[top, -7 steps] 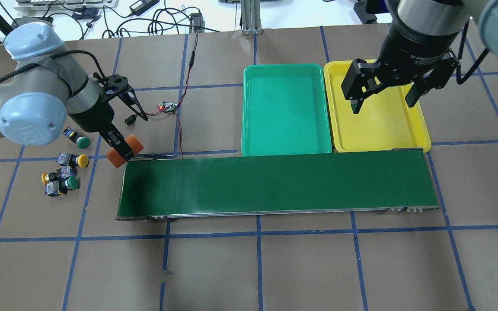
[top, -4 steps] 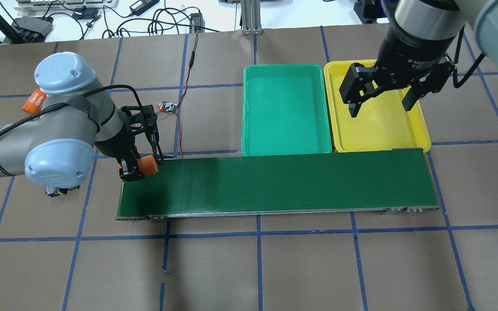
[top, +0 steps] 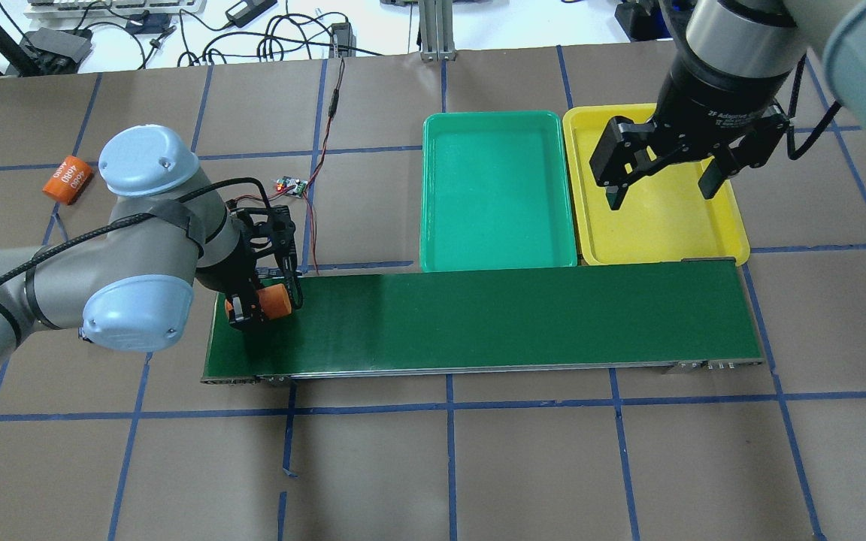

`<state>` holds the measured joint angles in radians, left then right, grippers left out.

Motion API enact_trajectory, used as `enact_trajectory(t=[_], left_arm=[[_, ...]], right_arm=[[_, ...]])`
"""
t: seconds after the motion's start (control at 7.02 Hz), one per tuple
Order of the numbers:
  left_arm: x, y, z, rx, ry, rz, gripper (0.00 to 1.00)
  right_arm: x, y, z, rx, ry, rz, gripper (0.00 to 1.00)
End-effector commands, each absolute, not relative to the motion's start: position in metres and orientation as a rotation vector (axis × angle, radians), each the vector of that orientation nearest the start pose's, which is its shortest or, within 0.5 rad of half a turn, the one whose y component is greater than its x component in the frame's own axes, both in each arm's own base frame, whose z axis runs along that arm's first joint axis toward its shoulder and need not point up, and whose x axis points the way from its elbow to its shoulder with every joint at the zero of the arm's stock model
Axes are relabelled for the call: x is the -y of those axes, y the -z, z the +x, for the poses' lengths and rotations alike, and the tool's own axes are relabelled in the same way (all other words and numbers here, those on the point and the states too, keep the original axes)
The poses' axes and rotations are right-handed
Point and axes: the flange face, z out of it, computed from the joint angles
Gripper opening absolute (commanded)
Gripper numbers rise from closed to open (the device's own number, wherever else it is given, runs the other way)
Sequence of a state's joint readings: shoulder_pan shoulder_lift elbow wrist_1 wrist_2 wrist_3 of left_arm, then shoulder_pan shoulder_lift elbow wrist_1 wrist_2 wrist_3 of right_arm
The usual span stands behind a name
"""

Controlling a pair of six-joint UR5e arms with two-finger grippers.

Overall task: Sort buttons by color to trays
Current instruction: 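Carry the orange cylinder onto the conveyor belt and release it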

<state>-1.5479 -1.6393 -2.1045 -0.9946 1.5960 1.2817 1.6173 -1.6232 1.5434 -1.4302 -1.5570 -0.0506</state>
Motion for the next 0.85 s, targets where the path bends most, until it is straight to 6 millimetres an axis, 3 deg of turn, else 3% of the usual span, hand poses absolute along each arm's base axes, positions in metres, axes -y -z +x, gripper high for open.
enact_trajectory(t=[0.0,0.14,0.28,0.43,0.57,0.71], left_arm=[[0.455,-0.281,-0.121,-2.610,0.003,1.690,1.00],[0.457,-0.289,-0.119,-2.621,-0.034,1.688,1.00],[0.475,-0.305,-0.105,-2.629,-0.016,1.642,1.00],[0.500,-0.322,-0.088,-2.733,-0.011,1.487,1.00],[0.528,-0.339,-0.058,-2.807,-0.012,1.340,1.00],[0.564,-0.342,-0.001,-2.880,-0.007,1.161,1.00]], right_arm=[[0.451,-0.516,0.156,-3.123,-0.089,-0.150,1.00],[0.444,-0.524,0.156,-3.126,-0.063,-0.153,1.00],[0.445,-0.523,0.154,-3.134,-0.070,-0.151,1.00],[0.447,-0.523,0.153,-3.142,-0.068,-0.152,1.00],[0.448,-0.521,0.151,-3.142,-0.072,-0.145,1.00],[0.445,-0.524,0.152,-3.140,-0.063,-0.149,1.00]])
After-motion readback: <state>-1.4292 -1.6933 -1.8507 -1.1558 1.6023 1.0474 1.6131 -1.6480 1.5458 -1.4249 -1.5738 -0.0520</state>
